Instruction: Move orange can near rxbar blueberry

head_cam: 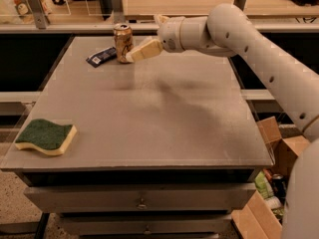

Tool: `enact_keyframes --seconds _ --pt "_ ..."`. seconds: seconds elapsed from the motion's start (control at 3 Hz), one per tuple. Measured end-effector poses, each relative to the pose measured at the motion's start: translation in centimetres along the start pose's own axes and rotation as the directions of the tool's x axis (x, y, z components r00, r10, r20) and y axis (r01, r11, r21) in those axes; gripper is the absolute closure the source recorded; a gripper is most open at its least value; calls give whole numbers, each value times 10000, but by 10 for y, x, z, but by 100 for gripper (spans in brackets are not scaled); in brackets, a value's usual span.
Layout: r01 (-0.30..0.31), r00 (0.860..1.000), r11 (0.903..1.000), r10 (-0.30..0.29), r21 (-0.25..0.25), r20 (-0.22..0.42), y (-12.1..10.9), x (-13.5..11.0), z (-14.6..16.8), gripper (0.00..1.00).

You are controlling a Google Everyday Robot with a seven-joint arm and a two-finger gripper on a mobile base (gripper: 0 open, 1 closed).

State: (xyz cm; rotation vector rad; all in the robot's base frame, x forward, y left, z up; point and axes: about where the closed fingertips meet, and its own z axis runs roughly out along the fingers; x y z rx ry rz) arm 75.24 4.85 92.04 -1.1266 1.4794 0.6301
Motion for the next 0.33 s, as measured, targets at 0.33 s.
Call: enact_keyframes --seconds 0.33 --pt "-70 10000 10000 69 43 67 0 0 -7 0"
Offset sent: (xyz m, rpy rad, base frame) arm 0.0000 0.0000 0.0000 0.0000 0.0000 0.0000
